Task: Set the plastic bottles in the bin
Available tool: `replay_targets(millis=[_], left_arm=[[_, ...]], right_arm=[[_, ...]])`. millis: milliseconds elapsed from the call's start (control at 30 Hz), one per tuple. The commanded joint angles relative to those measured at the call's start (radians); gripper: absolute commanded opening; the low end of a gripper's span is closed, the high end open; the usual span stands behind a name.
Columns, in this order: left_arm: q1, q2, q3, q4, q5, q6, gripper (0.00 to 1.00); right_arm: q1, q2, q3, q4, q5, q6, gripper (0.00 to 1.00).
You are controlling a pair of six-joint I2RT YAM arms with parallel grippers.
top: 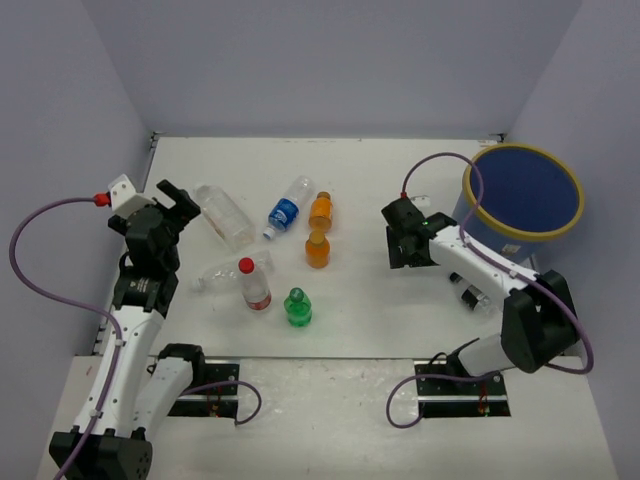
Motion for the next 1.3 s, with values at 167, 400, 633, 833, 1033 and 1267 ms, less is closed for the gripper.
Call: replay_targets(millis=[167, 400, 633, 833, 1033, 1267], left_arm=[[0.003, 0.043, 0.027, 0.094, -0.109, -0.001, 1.0], [0.003, 0.052, 0.011, 0.123, -0.145, -0.009, 1.0], [0.003, 0.05, -0.013, 0.159, -0.156, -0.009, 1.0], [0.003, 0.059, -0.013, 0.157, -0.188, -0.013, 1.0], [0.004, 0.059, -0.015, 0.153, -0.205, -0.021, 1.0], [0.004, 0.053, -0.02, 0.149, -0.222, -0.03, 1.0]], right_arm=[[-0.038, 0.136, 0.002, -0.082, 0.096, -0.152, 0.99], [-0.193, 0.247, 0.007, -0.108, 0.137, -0.126, 0.99], [-0.257, 0.272, 0.019, -0.159, 0.156, -0.09, 0.99], [-0.29, 0.283, 0.015, -0.146, 0.084, -0.12, 0.97], [-0.321, 0.323, 0.015, -0.14, 0.052, -0.14, 0.8], [-0.344, 0.369, 0.015, -0.14, 0.045, -0.144, 0.61]])
